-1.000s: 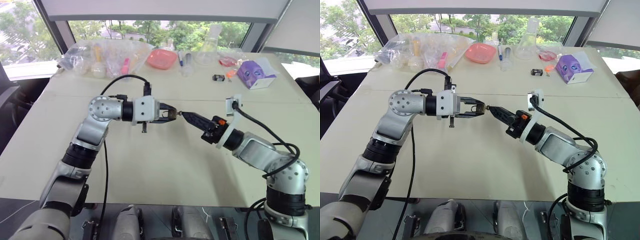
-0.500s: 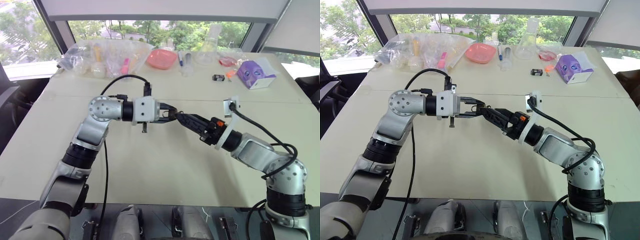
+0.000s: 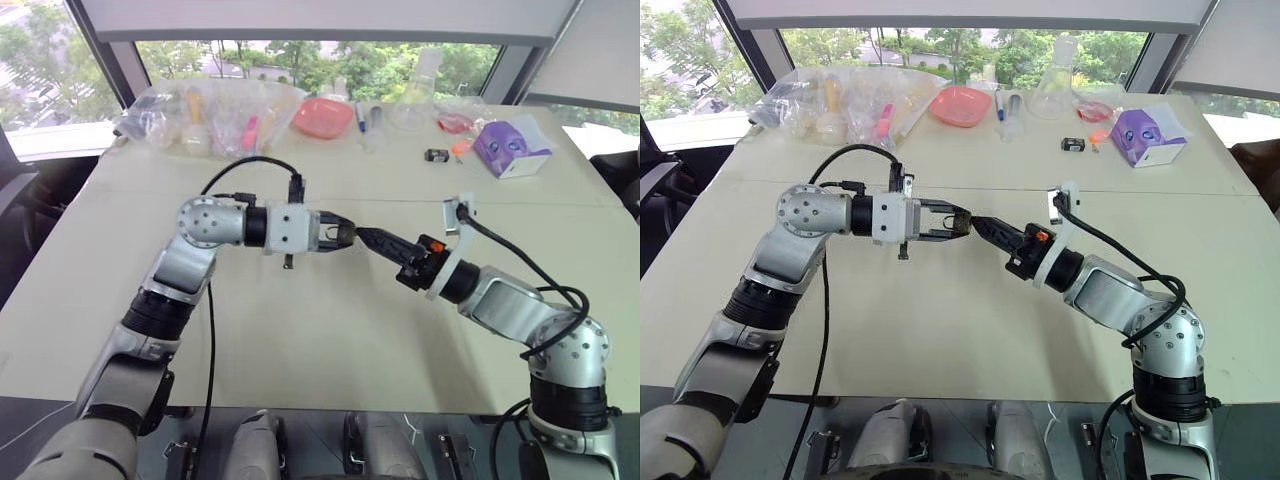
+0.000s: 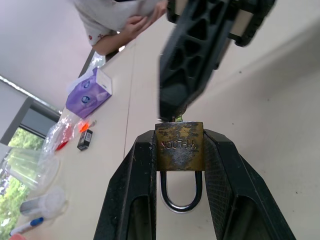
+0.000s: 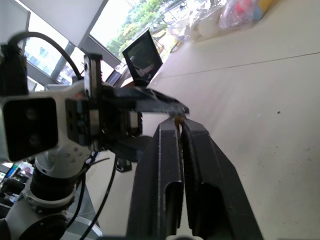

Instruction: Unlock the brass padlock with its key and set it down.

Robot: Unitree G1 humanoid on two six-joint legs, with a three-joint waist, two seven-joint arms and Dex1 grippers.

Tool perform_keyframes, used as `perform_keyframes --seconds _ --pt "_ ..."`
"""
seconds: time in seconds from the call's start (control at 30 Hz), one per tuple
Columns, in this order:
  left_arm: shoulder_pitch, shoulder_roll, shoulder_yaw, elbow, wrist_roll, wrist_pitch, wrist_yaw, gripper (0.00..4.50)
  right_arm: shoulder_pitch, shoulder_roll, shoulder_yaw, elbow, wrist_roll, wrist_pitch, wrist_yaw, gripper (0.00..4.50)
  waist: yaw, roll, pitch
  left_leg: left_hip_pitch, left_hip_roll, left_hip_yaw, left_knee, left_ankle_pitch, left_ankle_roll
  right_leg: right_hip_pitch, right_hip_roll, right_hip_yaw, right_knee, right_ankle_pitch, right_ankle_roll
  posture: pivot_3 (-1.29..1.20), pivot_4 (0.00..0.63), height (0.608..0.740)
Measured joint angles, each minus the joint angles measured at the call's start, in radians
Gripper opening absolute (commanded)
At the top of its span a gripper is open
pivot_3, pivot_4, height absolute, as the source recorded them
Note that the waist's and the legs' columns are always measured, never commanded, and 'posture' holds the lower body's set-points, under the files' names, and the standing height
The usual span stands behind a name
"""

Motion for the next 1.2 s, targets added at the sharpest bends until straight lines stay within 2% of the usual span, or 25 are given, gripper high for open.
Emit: perform_keyframes --seconds 0.33,0.6,0.7,0.93,1.2 --pt "0.008 0.006 -0.006 0.050 0.063 -0.134 0.092 0.70 0.031 0.018 0.009 0.000 0.099 -0.067 -0.076 0.09 0.001 0.000 0.000 0.000 0.000 0.000 0.000 0.000 0.000 0.000 0.000 0.000 0.000 0.000 0.000 0.00 0.150 0.740" --pt "0.001 0.004 -0.006 0.090 0.093 -0.206 0.145 0.70 0.032 -0.004 0.030 -0.008 0.094 -0.093 -0.083 0.09 0.000 0.000 0.000 0.000 0.000 0.000 0.000 0.000 0.000 0.000 0.000 0.000 0.000 0.000 0.000 0.00 0.150 0.740" --pt "0.001 0.002 -0.006 0.093 0.104 -0.211 0.168 0.70 0.024 -0.030 0.042 -0.026 0.019 -0.103 -0.031 0.90 0.000 0.000 0.000 0.000 0.000 0.000 0.000 0.000 0.001 0.000 0.000 0.000 0.000 0.000 0.000 0.00 0.150 0.740" --pt "0.002 -0.010 0.002 0.104 0.105 -0.205 0.226 0.70 0.002 -0.112 0.093 -0.031 -0.190 -0.094 0.116 4.46 0.002 0.000 0.000 0.000 0.000 0.000 0.000 -0.001 0.001 0.000 0.000 0.000 0.000 0.000 0.000 0.00 0.150 0.740" --pt "0.017 -0.009 0.002 0.067 0.105 -0.208 0.246 0.70 -0.016 -0.099 0.089 -0.005 -0.186 -0.069 0.149 4.46 0.001 0.000 0.000 0.000 0.000 0.001 0.000 0.000 0.000 0.000 0.000 0.000 0.000 0.000 0.000 0.00 0.150 0.740"
